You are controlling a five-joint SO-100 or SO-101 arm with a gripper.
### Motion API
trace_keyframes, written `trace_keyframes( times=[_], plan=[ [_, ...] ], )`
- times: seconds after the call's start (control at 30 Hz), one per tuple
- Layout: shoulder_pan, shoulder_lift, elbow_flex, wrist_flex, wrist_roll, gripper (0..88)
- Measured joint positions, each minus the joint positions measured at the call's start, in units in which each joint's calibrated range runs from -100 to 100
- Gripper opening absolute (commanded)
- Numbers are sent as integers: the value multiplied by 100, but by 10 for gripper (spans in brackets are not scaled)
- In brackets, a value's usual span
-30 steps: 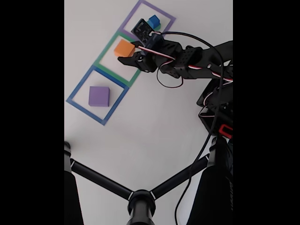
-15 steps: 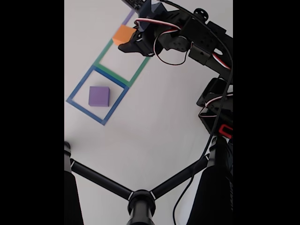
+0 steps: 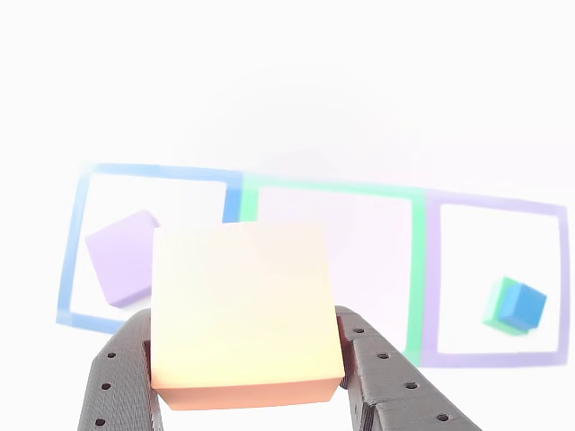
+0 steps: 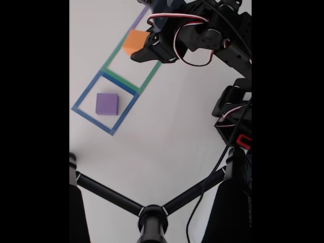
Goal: Tower of hanoi
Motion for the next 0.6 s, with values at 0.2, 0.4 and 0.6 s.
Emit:
trace_keyframes(
  times=[0.2, 0.4, 0.6],
  plan=[
    [-573, 0, -261, 144, 0, 113],
    [-1007, 0, -348, 152, 0, 111],
    [-1416, 0, -357, 152, 0, 110]
  ],
)
